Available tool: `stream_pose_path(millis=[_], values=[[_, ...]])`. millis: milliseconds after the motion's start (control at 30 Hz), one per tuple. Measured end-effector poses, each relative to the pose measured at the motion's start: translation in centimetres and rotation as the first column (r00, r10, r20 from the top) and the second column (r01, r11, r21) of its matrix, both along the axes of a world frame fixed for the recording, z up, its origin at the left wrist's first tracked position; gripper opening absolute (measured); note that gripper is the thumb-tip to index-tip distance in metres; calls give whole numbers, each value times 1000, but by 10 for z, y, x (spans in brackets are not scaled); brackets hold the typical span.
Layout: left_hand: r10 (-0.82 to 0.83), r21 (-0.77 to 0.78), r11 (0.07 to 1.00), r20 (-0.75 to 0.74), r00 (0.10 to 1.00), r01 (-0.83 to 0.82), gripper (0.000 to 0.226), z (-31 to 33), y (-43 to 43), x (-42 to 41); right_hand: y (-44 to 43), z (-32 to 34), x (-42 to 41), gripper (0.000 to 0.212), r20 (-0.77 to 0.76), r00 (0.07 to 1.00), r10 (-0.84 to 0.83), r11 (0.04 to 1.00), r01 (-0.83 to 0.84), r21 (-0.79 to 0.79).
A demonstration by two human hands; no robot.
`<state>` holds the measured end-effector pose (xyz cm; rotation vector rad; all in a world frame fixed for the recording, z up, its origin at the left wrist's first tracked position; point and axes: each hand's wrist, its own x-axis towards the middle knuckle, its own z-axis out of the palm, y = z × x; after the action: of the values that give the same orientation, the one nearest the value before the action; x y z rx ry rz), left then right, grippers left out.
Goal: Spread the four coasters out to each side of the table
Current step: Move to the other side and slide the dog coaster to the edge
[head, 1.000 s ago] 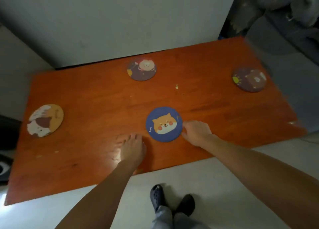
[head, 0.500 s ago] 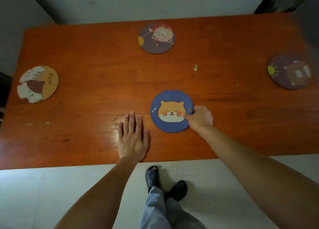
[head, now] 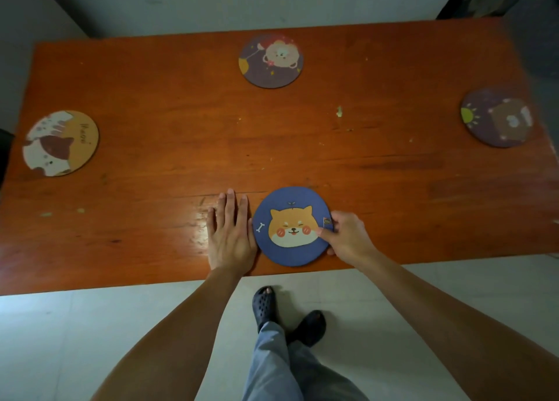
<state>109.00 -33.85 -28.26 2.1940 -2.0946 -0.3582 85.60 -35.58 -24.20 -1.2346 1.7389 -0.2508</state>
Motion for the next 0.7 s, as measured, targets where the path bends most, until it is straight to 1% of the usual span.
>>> stream_pose_path(millis=[100,233,367,467,500,600,700], values=[[16,-34,999,-40,999,-17,52,-1,0,0,3,3,2,16,-72,997,22,998,-27,-62],[13,-33,999,-52,999,-15,55,-4,-1,2,6,6,7,31,-274,958,88,983,-128,-131],[12,-27,1000,-37,999,-13,55,-4,-2,2,11,5,9,37,-493,861,122,954,-238,-181],[8,-16,1000,-27,1000,-9,55,-3,-2,2,13,2,4,63,-596,795,115,927,-301,-223],[7,-12,1000,-23,1000,-7,55,-3,-2,2,14,-1,2,65,-631,764,132,904,-354,-240],[16,7,1000,-15,1000,-16,55,-3,-3,2,22,-8,-2,58,-717,663,217,831,-511,-220],[15,9,1000,-3,1000,-15,55,-4,-3,1,24,-13,-2,59,-740,614,274,825,-546,-148]])
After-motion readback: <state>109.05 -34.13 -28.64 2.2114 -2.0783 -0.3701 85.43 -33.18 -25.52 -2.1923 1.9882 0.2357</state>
